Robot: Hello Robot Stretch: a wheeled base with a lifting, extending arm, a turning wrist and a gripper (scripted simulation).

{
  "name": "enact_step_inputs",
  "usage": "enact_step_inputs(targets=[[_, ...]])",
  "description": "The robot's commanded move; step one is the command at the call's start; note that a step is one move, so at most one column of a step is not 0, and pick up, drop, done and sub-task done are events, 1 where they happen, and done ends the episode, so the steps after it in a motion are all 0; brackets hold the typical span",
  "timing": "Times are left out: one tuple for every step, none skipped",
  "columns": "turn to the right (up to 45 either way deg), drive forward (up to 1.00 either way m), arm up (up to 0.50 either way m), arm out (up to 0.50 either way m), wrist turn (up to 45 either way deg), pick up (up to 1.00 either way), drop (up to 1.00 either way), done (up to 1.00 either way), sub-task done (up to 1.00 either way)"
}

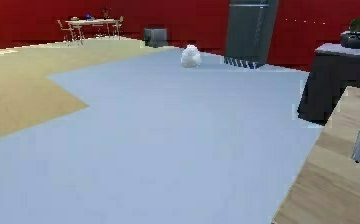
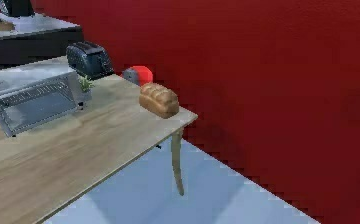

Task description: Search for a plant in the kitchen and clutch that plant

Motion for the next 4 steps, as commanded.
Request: enact_step_inputs(targets=[[-21.0,0.00,0.00,0.00,0.0,0.00,0.00,0.00,0.00],[-3.0,0.00,0.00,0.00,0.0,0.00,0.00,0.00,0.00],[45.0,0.00,0.00,0.00,0.0,0.00,0.00,0.00,0.00],[45.0,0.00,0.00,0.00,0.0,0.00,0.00,0.00,0.00]])
